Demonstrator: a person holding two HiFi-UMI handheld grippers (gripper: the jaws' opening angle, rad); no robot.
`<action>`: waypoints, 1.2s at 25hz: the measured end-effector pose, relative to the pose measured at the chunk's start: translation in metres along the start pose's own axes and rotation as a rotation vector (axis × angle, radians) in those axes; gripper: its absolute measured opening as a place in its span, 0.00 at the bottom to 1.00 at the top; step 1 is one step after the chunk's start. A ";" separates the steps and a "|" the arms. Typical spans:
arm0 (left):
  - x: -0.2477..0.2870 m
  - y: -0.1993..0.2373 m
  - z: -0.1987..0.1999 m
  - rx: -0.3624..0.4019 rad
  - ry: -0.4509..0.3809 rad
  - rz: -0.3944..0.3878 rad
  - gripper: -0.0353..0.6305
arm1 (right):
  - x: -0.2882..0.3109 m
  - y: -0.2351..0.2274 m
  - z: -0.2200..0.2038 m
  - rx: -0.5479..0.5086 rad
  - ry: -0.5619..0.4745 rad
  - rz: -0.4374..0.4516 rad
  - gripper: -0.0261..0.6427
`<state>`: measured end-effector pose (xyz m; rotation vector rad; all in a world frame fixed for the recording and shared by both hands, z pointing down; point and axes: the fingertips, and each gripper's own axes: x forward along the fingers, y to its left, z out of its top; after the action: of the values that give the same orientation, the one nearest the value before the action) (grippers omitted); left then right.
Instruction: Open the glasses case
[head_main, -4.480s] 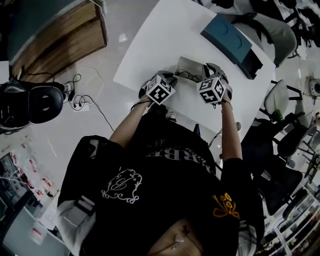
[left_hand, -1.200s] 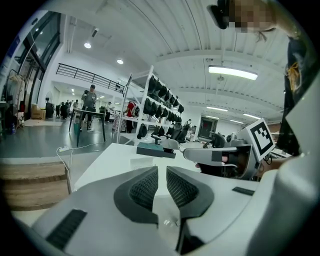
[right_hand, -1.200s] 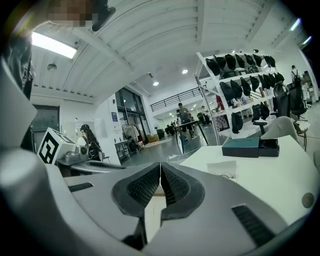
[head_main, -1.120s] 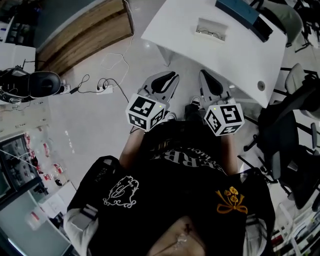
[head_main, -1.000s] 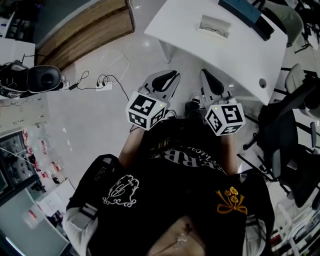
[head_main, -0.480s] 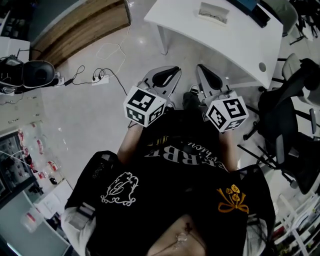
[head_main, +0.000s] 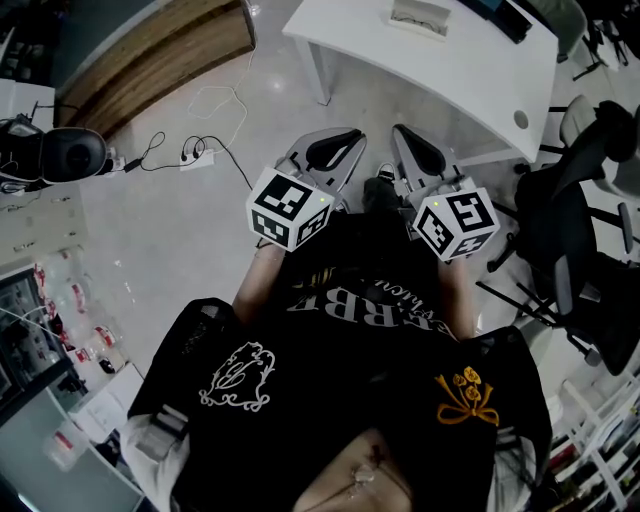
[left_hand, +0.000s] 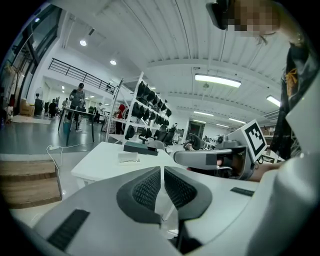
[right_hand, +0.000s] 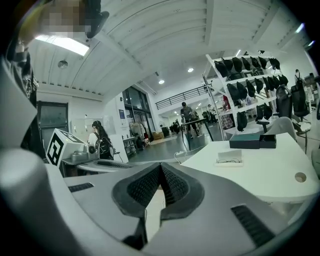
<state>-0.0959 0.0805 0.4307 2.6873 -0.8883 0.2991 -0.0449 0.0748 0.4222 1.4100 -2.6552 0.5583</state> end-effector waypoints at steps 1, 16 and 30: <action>-0.001 0.000 0.000 0.001 -0.001 0.002 0.11 | -0.001 0.001 0.001 0.002 -0.002 0.002 0.06; -0.016 -0.002 -0.007 -0.001 -0.006 0.016 0.11 | -0.002 0.014 -0.006 -0.034 0.023 0.006 0.06; -0.018 -0.005 -0.006 0.007 -0.010 0.009 0.11 | -0.004 0.016 -0.008 -0.053 0.033 -0.007 0.06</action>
<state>-0.1079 0.0959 0.4306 2.6937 -0.9048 0.2917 -0.0563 0.0891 0.4246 1.3833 -2.6188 0.5025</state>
